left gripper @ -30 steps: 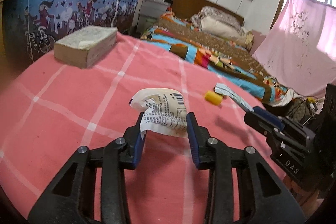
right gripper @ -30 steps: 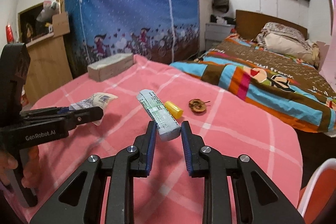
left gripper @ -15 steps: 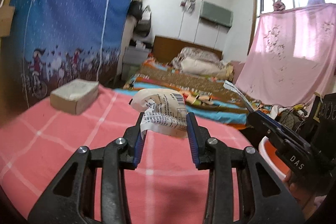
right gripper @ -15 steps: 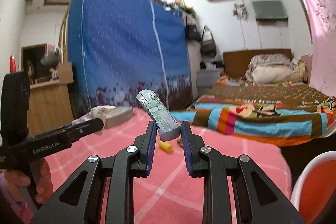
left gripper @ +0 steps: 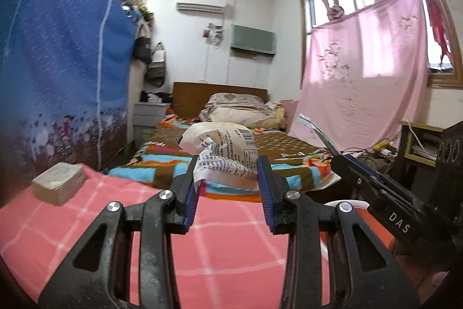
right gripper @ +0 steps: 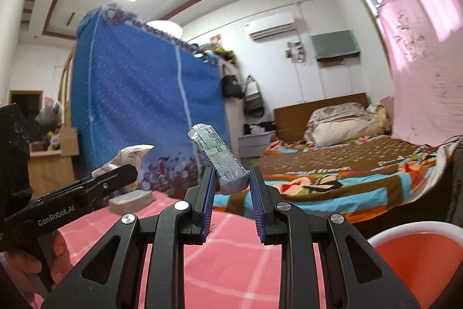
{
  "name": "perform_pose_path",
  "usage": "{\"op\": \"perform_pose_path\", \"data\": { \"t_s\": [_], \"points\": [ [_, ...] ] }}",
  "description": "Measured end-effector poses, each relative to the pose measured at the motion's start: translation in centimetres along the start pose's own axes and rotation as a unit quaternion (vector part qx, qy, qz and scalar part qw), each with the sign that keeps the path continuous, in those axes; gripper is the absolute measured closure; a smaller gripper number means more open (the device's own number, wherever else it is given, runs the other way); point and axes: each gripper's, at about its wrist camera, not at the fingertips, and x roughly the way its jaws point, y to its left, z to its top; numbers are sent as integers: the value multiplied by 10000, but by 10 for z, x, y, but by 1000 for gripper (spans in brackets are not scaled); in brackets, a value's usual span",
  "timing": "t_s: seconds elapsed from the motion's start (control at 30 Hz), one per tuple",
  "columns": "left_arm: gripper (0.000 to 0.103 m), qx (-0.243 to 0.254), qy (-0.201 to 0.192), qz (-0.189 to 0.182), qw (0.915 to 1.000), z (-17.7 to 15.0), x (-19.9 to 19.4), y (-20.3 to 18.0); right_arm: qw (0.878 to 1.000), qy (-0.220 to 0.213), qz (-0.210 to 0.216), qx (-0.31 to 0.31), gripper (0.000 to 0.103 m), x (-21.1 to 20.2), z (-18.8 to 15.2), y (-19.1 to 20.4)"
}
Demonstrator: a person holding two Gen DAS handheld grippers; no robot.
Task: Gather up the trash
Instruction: 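Lift the packet in the left tool and tube in the right tool toward the basin, then open both tools over the basin to drop the packet and tube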
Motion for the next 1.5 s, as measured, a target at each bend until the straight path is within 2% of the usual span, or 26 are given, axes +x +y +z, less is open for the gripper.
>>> {"op": "perform_pose_path", "data": {
  "t_s": [0.3, 0.57, 0.73, 0.97, 1.27, 1.5],
  "points": [
    [62, 201, 261, -645, 9974, -8, 17, -58, 9972, -137, -702, 224, 81, -40, 2, -46],
    [62, 160, 825, -1204, 9892, -26, 41, -101, 9901, -7, -1317, 491, 81, -59, -3, -83],
    [62, 76, 1202, -1417, 9826, -36, 55, -117, 9846, 140, -1568, 759, 81, -63, -7, -102],
    [61, -106, 1800, -1674, 9693, -47, 77, -132, 9783, 299, -1836, 911, 80, -69, -11, -114],
    [61, -466, 2678, -1883, 9437, -61, 101, -144, 9699, 537, -2057, 1184, 79, -70, -18, -131],
    [57, -493, 2992, -1868, 9344, -66, 106, -152, 9631, 740, -2162, 1418, 79, -69, -24, -141]
  ]
}}
